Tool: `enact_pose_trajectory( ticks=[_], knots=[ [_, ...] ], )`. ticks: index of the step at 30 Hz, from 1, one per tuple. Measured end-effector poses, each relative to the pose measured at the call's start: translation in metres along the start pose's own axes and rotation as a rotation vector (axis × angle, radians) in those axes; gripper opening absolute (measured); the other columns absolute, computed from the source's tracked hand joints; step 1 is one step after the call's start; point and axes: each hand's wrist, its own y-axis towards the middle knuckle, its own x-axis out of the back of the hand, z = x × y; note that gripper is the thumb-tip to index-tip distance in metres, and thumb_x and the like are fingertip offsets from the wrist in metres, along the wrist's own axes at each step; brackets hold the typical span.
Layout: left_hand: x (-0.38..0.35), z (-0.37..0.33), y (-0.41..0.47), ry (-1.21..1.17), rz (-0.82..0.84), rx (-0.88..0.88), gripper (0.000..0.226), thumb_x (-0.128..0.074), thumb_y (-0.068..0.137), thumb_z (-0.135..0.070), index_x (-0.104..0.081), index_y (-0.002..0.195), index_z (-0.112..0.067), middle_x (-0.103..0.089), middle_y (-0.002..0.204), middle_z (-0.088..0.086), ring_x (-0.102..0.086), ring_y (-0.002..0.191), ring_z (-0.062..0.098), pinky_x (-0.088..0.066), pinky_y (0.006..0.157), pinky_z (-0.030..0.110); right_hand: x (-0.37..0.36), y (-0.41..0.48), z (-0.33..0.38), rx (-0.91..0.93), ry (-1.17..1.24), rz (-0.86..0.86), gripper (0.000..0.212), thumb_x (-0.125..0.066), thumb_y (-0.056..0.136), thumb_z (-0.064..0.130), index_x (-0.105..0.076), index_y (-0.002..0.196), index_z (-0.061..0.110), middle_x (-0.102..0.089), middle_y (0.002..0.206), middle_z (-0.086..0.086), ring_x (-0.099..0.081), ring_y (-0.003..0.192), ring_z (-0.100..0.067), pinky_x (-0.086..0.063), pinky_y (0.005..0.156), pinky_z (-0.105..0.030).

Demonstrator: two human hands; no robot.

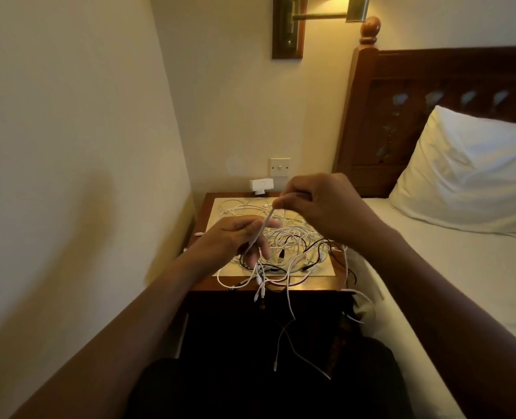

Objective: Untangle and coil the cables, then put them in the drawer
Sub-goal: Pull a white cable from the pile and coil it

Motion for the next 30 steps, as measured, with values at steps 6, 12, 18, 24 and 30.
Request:
enact_pose_trajectory(
  ticks=[6,12,18,24,30],
  knots=[
    [0.006,-0.015,-0.014,-0.275,0.142,0.023,0.034,-0.044,0.105,-0.025,-0.072,0.107,-0.004,-0.053,0.065,0.008,-0.039,0.047,0.012,-0.032,0.048,0.021,-0.028,0.015,-0.052,-0.113,0.197,-0.016,0.008,-0.067,0.097,0.038,-0.074,0.093,0.038,-0.073,0.090,0.007,-0.066,0.086,-0.016,-0.055,0.077,-0.041],
    [0.017,-0.039,0.002,-0.795,-0.048,-0.100,0.037,-0.045,0.104,-0.023,-0.061,0.126,0.002,-0.054,0.068,-0.003,-0.040,0.046,0.003,-0.038,0.047,0.017,-0.076,-0.017,-0.051,-0.209,0.254,0.106,0.025,-0.047,0.109,0.031,-0.072,0.110,0.024,-0.059,0.084,0.019,-0.056,0.072,0.000,-0.047,0.068,-0.026],
    [0.000,-0.033,0.021,-0.144,-0.456,-0.152,0.034,-0.049,0.107,-0.011,-0.050,0.140,-0.017,-0.076,0.096,0.007,-0.070,0.071,0.015,-0.057,0.068,0.023,-0.074,-0.029,-0.002,-0.040,-0.004,0.379,0.024,-0.052,0.107,0.034,-0.065,0.122,0.021,-0.069,0.092,0.006,-0.063,0.080,-0.008,-0.053,0.075,-0.031],
    [0.014,-0.006,0.008,0.512,-0.102,0.040,0.029,-0.043,0.110,-0.035,-0.070,0.109,-0.027,-0.066,0.065,-0.001,-0.056,0.053,0.012,-0.046,0.060,0.032,-0.018,0.000,-0.029,-0.041,-0.064,0.044,0.019,-0.065,0.100,0.038,-0.077,0.101,0.024,-0.063,0.070,0.016,-0.056,0.058,0.001,-0.036,0.057,-0.021],
    [0.036,-0.014,-0.023,0.019,0.198,0.111,0.035,-0.053,0.105,-0.033,-0.068,0.092,-0.005,-0.033,0.063,0.002,-0.023,0.052,0.013,-0.024,0.046,0.018,-0.029,0.000,-0.096,-0.059,0.184,0.101,0.014,-0.064,0.100,0.030,-0.078,0.099,0.027,-0.073,0.089,0.016,-0.064,0.080,0.000,-0.046,0.071,-0.017]
  ],
)
